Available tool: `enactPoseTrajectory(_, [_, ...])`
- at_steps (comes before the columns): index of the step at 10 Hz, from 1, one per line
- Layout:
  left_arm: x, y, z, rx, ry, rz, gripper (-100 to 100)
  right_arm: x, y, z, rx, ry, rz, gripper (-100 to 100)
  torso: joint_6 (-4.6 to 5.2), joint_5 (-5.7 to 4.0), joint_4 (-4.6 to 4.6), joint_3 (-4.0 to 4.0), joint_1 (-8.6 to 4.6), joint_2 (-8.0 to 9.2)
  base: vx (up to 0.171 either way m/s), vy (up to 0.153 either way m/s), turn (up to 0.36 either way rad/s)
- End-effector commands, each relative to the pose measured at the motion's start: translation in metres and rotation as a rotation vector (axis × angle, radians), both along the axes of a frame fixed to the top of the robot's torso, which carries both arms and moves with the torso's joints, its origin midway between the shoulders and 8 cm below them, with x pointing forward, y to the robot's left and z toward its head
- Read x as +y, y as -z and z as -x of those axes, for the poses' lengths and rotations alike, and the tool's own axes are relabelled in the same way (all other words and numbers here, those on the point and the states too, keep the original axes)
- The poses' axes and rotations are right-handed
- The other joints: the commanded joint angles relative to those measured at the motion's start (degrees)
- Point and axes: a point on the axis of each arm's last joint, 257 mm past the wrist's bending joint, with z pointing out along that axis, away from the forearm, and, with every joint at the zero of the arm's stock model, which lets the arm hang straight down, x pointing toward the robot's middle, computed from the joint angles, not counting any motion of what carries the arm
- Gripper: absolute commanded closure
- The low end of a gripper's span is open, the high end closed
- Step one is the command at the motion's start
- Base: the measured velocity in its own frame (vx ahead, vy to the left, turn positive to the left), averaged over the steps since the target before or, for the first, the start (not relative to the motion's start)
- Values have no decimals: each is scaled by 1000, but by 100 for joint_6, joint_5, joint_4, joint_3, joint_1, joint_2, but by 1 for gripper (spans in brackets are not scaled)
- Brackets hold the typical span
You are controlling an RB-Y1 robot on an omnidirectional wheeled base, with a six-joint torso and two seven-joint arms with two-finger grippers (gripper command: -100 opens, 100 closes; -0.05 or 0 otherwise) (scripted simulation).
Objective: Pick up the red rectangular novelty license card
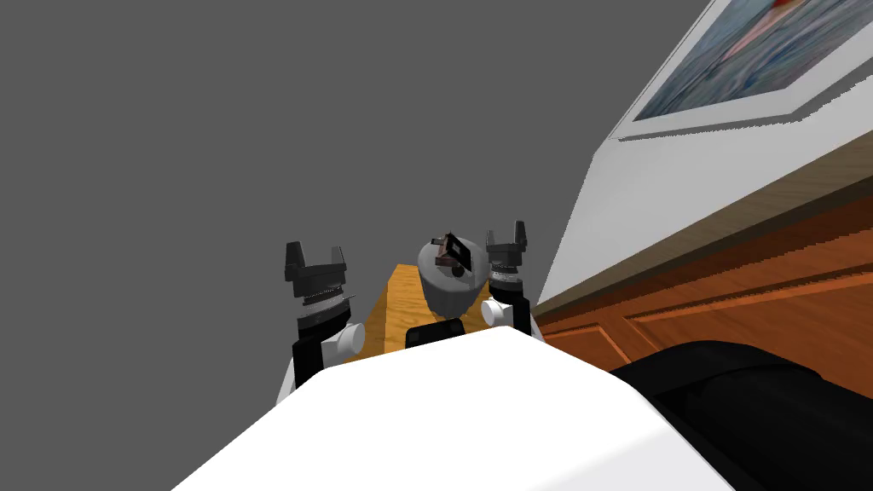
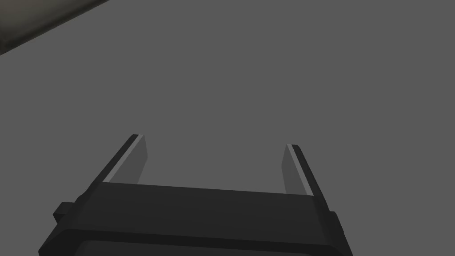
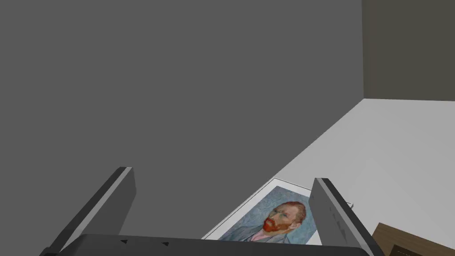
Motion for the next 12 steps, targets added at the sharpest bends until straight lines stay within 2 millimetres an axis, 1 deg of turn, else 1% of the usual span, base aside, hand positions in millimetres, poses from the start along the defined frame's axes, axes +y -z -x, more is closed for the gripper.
enactPoseTrajectory(1, [0, 0, 0, 0, 0, 0, 0, 5, 5, -3, 12, -22, 31, -100, 0, 0, 0, 0, 0, 0, -4, 28, 77])
enactPoseTrajectory(3, [0, 0, 0, 0, 0, 0, 0, 14, 15, -8, 35, -58, 77, -100, -1, 5, 0, 0, 23, 1, -2, 91, 101])
enactPoseTrajectory(6, [0, 0, 0, 0, 0, 0, 0, 29, 40, -19, 80, -119, 146, -100, -2, 12, -1, -3, 55, -6, 14, 153, 197])
enactPoseTrajectory(7, [0, 0, 0, 0, 0, 0, 0, 29, 40, -19, 82, -123, 154, -100, -4, 14, -2, -4, 65, -6, 6, 115, 58])
enactPoseTrajectory(9, [0, 0, 0, 0, 0, 0, 0, 40, 63, -27, 121, -166, 205, -100, -2, 9, 0, -1, 37, -2, 22, 115, 222])
enactPoseTrajectory(10, [0, 0, 0, 0, 0, 0, 0, 47, 70, -29, 131, -189, 229, -100, -4, 11, -2, -5, 51, -9, 30, 171, 221])
enactPoseTrajectory(11, [0, 0, 0, 0, 0, 0, 0, 46, 77, -30, 145, -192, 240, -100, -2, 14, -2, -6, 63, -9, 29, 136, 69])
enactPoseTrajectory(12, [0, 0, 0, 0, 0, 0, 0, 52, 91, -33, 169, -217, 273, -100, 1, 13, -2, -4, 54, -7, 34, 135, 189])
